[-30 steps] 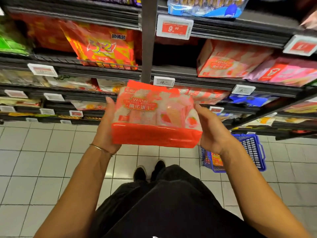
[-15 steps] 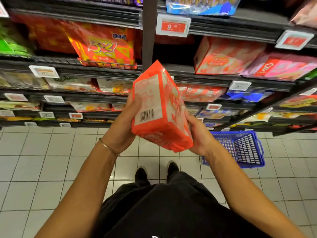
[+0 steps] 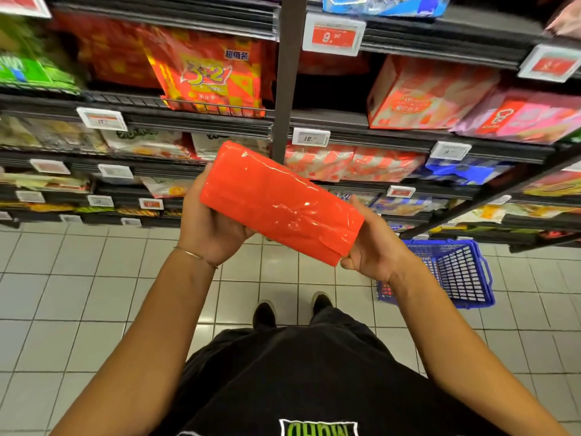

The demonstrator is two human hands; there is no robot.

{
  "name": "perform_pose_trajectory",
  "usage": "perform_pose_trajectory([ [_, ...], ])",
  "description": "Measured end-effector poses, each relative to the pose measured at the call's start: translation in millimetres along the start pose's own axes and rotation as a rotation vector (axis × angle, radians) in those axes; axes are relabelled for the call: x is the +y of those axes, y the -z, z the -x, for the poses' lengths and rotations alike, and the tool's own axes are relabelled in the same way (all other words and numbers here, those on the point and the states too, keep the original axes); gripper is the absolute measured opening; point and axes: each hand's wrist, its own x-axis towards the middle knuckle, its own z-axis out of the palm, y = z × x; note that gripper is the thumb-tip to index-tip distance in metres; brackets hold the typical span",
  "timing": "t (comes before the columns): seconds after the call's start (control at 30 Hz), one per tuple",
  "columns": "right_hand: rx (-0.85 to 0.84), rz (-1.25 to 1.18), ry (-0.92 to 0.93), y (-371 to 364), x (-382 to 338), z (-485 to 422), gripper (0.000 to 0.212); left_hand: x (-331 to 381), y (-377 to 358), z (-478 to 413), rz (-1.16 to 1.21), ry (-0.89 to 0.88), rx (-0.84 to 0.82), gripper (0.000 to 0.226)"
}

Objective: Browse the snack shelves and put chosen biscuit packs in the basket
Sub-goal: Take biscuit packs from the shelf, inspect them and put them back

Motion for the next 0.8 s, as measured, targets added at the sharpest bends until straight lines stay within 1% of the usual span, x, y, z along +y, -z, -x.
perform_pose_trajectory([
  [0.13, -0.010, 0.037, 0.055, -4, 0, 1, 0.038, -3, 7, 5, 0.058, 0.015, 0.032, 0.039],
  [0.23, 0.023, 0.059, 0.061, -6, 2, 0, 0.039, -3, 14, 10, 0.058, 0.024, 0.007, 0.041],
  [0.37, 0.078, 0.001, 0.109, -14, 5, 4, 0.048, 4, 22, 15, 0.061, 0.072, -0.142, 0.038],
  [0.43, 0.096, -0.022, 0.159, -18, 3, 5, 0.042, 7, 25, 18, 0.032, 0.071, -0.229, 0.032],
  [0.5, 0.094, -0.025, 0.245, -19, 1, 5, 0.038, 8, 31, 20, 0.000, 0.072, -0.291, 0.032],
  [0.63, 0.037, -0.003, 0.409, -16, -8, 12, 0.046, 13, 46, 16, -0.141, 0.062, -0.239, 0.047],
  [0.73, 0.052, 0.116, 0.464, -18, -16, 16, 0.053, 14, 44, 13, -0.290, 0.074, -0.274, 0.076],
  [0.8, 0.042, 0.175, 0.492, -19, -20, 17, 0.054, 13, 35, 13, -0.338, 0.085, -0.235, 0.089],
])
